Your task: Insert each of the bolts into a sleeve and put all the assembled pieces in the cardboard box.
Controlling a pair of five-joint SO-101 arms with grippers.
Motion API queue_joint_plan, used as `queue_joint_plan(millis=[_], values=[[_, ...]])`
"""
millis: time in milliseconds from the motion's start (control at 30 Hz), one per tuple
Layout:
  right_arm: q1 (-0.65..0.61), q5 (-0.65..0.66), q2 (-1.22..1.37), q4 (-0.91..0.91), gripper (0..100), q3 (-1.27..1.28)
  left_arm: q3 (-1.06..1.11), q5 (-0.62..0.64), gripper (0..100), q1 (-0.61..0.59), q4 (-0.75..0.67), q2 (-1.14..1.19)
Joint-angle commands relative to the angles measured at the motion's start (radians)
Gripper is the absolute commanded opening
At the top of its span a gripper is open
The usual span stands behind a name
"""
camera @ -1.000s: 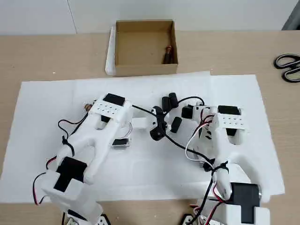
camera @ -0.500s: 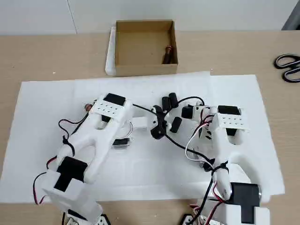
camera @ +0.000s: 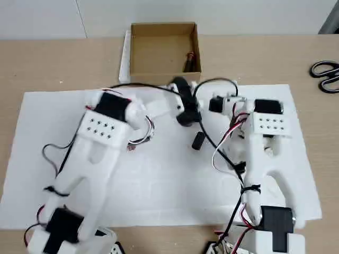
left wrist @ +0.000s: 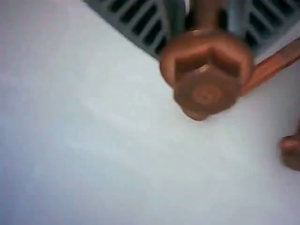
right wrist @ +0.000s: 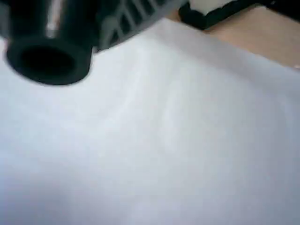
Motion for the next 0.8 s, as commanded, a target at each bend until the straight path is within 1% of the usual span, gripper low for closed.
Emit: queue_joint_plan(millis=[0,67,200,333,433,533,667,767], values=[[0.002,-0.055,-0.048,0.05,0.7,-0.133,-0.113,0.058,1,-0.003,0.006,-0.14],[0.001,-0.098,-0.091,0.053,0.3,-0.158,-0.16,0.103,1,-0.003,0.008,-0.203],[-0.028,-0.152,-0.289,0.05,0.3,-0.161,-0.213,0.172,1,0.002,0.006,-0.322],[-0.099,-0.147,-0.461,0.039,0.3,-0.16,-0.211,0.213,1,-0.003,0.006,-0.439],[-0.107,-0.149,-0.498,0.041,0.2,-0.158,-0.208,0.256,1,0.003,0.012,-0.494],[-0.091,-0.152,-0.481,0.036,0.2,-0.127,-0.145,0.322,1,0.005,0.014,-0.503],[-0.094,-0.153,-0.484,0.039,0.2,-0.123,-0.01,0.399,1,0.006,0.038,-0.505],[-0.094,-0.153,-0.519,0.042,0.2,-0.123,0.11,0.439,1,0.052,0.035,-0.505]])
